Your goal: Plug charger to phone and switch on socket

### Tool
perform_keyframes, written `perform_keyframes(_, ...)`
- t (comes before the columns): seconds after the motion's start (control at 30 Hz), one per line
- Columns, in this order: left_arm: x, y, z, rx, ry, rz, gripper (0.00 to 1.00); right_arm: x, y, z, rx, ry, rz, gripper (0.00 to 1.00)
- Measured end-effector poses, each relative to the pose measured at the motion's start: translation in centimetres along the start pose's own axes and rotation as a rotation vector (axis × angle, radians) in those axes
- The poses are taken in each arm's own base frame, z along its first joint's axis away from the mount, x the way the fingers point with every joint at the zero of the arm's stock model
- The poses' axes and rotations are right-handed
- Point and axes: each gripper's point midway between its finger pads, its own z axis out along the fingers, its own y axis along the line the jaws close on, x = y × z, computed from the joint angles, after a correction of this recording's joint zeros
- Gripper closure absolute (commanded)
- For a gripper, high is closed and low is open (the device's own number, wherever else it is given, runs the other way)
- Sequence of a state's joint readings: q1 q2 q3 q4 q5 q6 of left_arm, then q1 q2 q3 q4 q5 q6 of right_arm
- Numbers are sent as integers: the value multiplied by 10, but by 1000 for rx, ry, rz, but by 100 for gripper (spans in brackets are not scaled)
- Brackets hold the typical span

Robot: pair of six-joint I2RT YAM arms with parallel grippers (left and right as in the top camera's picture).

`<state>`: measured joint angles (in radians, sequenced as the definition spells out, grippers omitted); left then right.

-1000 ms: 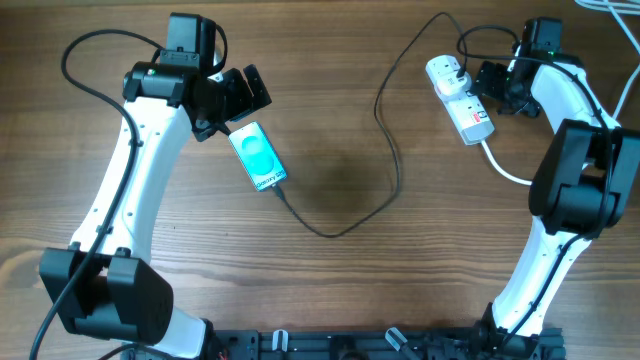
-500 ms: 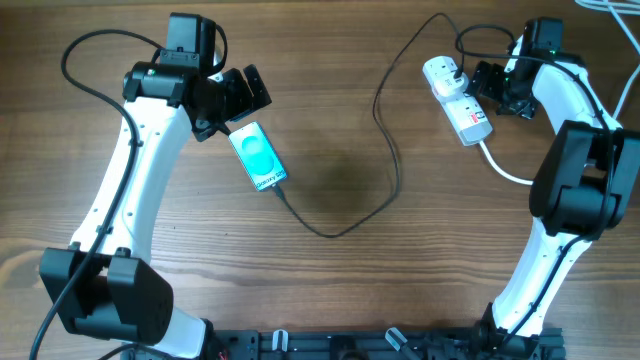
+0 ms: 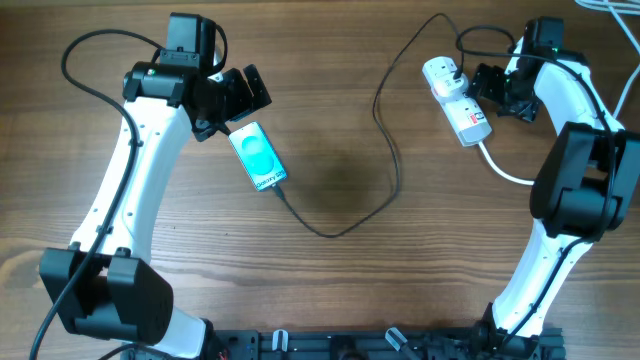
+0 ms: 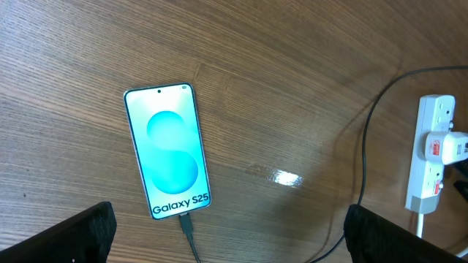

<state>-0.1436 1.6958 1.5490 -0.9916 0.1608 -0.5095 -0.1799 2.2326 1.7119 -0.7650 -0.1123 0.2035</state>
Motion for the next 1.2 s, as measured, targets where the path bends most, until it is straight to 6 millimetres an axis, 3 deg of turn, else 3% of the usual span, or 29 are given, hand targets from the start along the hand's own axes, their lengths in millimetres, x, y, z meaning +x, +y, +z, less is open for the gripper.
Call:
perform_keyframes(0.53, 0, 0, 0, 0, 0, 0, 0, 4, -1, 0, 3, 16, 2, 0)
perform_keyframes(0.67, 0, 0, 0, 0, 0, 0, 0, 12, -8, -9, 37, 59, -9, 0)
perform_keyframes(0.77, 0, 0, 0, 0, 0, 0, 0, 15, -7, -26, 24, 68, -73, 0)
perform_keyframes(0.93, 0, 0, 0, 0, 0, 0, 0, 27, 9, -62, -67, 98, -309, 0)
perform_keyframes(1.2, 0, 0, 0, 0, 0, 0, 0, 47, 15, -57, -113, 153, -470, 0)
